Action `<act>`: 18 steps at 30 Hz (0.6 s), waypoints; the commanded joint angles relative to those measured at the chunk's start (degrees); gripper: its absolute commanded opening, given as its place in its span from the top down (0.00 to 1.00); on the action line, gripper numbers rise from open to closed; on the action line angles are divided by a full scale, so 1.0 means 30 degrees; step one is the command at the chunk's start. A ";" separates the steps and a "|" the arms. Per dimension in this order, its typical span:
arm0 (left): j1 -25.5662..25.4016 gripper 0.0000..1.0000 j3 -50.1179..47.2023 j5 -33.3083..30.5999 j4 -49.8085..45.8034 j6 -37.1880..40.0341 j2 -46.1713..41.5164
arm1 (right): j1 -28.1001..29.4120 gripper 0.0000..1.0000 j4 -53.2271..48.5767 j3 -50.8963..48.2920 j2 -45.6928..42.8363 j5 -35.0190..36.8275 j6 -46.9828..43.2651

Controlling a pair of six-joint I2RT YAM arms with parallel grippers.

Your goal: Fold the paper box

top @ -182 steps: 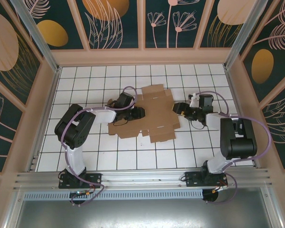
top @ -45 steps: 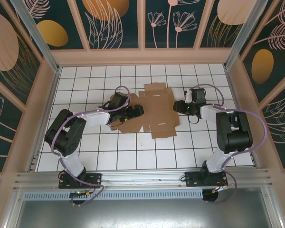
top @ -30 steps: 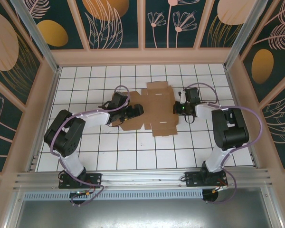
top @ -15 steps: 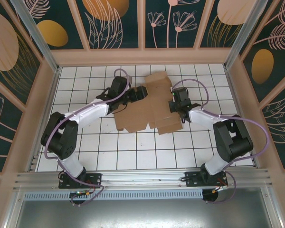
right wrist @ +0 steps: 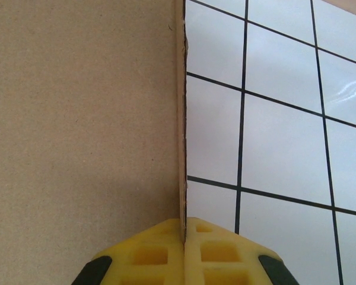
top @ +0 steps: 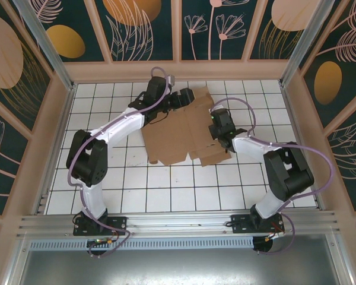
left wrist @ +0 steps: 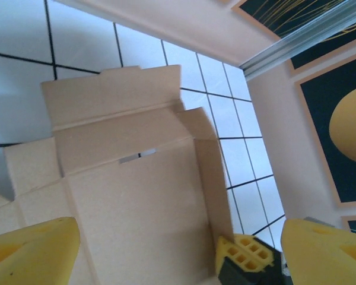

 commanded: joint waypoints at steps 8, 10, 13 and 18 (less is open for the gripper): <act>0.0688 0.09 -0.0375 -0.0741 -0.1252 0.1530 -0.0539 | 0.0700 1.00 -0.1514 0.3139 0.2935 -0.4084 -0.2407; 0.1014 0.08 -0.0868 -0.0234 -0.0863 0.1463 -0.0636 | 0.0841 1.00 -0.1620 0.3683 0.3615 -0.3771 -0.3603; 0.1418 0.08 -0.0905 0.0045 -0.1040 0.1792 -0.0394 | 0.1024 1.00 -0.1582 0.4254 0.4085 -0.4076 -0.5723; 0.1937 0.08 -0.0502 0.0571 -0.1213 0.2187 0.0225 | 0.1173 1.00 -0.1376 0.4640 0.4156 -0.5697 -0.8817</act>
